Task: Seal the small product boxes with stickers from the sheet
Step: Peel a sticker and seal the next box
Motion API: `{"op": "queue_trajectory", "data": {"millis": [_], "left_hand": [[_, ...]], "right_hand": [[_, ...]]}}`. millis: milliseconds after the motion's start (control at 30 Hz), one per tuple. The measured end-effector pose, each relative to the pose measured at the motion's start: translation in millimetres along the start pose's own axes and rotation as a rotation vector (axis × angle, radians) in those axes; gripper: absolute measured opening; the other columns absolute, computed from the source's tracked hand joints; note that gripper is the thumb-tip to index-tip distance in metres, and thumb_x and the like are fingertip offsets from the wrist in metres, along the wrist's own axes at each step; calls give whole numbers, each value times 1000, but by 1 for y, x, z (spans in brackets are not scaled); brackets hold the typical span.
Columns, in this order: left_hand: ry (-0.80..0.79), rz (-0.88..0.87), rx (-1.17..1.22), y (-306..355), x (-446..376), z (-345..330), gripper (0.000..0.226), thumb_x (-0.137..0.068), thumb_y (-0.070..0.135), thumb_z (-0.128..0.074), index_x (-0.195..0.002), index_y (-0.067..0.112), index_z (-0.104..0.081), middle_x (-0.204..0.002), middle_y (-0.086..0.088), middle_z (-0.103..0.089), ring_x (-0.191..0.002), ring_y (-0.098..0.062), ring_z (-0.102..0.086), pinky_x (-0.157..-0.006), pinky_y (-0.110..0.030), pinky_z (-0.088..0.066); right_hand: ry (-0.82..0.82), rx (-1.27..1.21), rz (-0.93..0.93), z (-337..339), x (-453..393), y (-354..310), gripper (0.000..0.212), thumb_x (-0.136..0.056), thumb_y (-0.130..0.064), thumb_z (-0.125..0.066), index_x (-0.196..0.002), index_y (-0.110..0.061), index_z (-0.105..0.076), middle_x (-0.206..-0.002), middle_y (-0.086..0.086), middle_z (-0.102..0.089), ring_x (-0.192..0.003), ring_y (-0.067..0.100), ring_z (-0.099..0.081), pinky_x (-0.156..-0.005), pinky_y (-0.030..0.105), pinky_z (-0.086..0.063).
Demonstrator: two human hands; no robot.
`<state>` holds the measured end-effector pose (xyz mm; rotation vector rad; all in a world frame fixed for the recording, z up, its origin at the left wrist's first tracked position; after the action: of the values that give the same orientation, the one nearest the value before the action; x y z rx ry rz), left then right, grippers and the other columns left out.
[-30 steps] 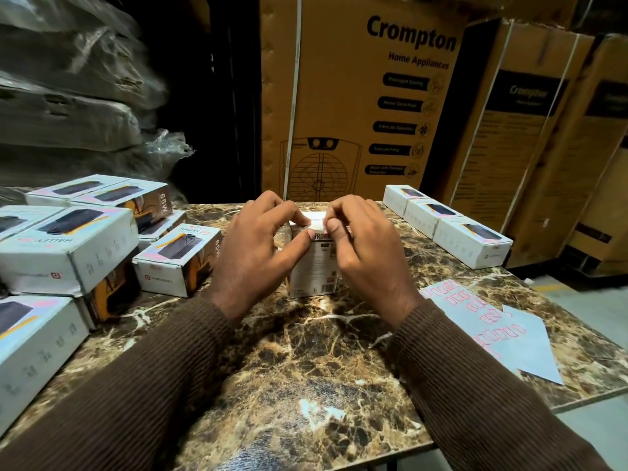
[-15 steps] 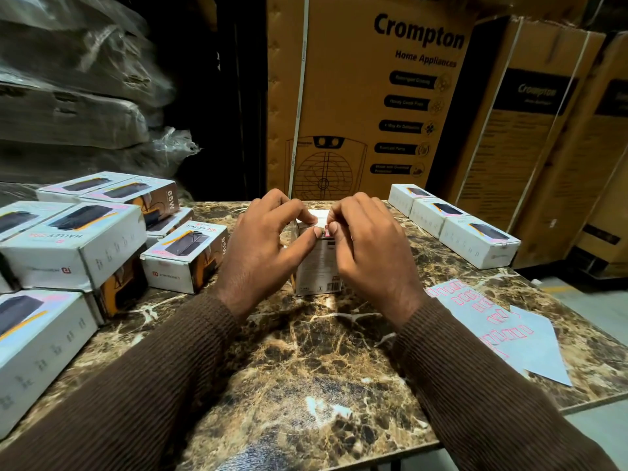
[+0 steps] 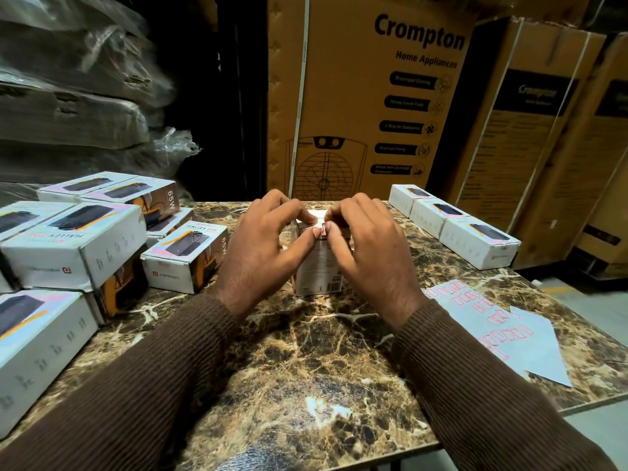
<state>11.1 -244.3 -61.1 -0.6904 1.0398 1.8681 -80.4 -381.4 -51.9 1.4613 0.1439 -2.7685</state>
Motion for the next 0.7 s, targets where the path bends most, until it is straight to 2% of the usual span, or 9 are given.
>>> {"op": "queue_trajectory", "data": {"millis": [200, 367, 567, 700], "left_hand": [[14, -17, -66, 3, 1, -1, 31, -91, 55, -65, -103, 27, -68, -102, 9, -55, -97, -16, -54, -78, -41, -52], [22, -7, -69, 3, 0, -2, 31, -91, 54, -63, -101, 25, -68, -101, 7, -54, -96, -17, -54, -78, -43, -52], [29, 1, -38, 3, 0, -1, 29, -90, 52, -68, -99, 25, -68, -100, 8, -54, -95, -15, -54, -77, -40, -51], [29, 1, -46, 3, 0, -3, 29, -90, 52, -66, -99, 24, -68, -100, 8, -54, -95, -14, -53, -75, -36, -48]], "right_hand": [[-1, -23, -16, 0, 0, 3, 14, -104, -25, -58, -111, -16, -65, -104, -5, -58, -95, 8, -48, -81, 19, -35], [-6, -65, -5, 0, 1, 3, 24, -104, -29, -54, -115, -16, -71, -102, -5, -57, -95, 11, -50, -79, 24, -41], [-11, -163, -29, -1, 1, 11, 18, -104, -25, -61, -120, -18, -66, -108, -8, -62, -100, 10, -57, -86, 25, -48], [-38, -147, -5, 0, 2, 10, 12, -102, -26, -64, -111, -19, -67, -103, -8, -61, -96, 10, -54, -80, 21, -42]]}}
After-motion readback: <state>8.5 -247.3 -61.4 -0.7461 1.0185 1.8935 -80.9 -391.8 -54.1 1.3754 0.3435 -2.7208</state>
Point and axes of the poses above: each hand's wrist, its own x-axis away from the middle knuckle, its own z-axis out of the back of the hand, y = z × x, the point moved 5 cm from there along -x, towards the middle knuckle
